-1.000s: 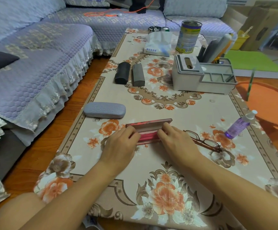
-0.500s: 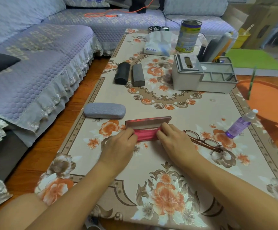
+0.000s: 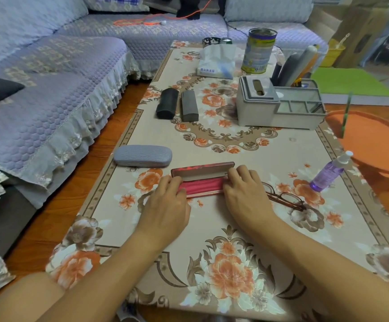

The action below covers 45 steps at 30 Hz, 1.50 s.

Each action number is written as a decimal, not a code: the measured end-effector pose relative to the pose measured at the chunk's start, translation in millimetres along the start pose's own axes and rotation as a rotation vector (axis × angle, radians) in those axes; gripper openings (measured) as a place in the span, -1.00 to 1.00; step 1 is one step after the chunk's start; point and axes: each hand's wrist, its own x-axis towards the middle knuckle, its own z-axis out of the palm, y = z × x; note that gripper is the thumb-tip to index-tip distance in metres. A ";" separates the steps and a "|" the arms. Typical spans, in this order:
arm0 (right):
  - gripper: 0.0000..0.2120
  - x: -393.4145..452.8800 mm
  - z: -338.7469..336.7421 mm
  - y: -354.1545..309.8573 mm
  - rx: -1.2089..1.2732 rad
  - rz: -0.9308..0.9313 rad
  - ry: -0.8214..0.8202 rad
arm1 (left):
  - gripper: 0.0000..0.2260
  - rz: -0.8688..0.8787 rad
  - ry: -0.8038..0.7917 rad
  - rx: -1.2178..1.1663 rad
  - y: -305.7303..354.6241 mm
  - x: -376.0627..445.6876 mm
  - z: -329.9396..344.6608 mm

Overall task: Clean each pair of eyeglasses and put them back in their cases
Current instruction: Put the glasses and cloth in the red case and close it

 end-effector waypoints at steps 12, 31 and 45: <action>-0.77 -60.7 -23.4 78.9 0.147 0.337 -0.159 | -0.56 -0.018 -0.219 0.059 -0.6 0.9 -3.2; -0.86 -62.4 -17.5 92.4 0.330 0.362 -0.216 | -0.49 0.010 0.093 -0.196 -6.0 -1.2 9.5; -0.91 -26.8 -59.4 17.9 0.249 0.022 0.088 | -0.52 0.106 0.063 -0.236 10.1 -21.4 5.4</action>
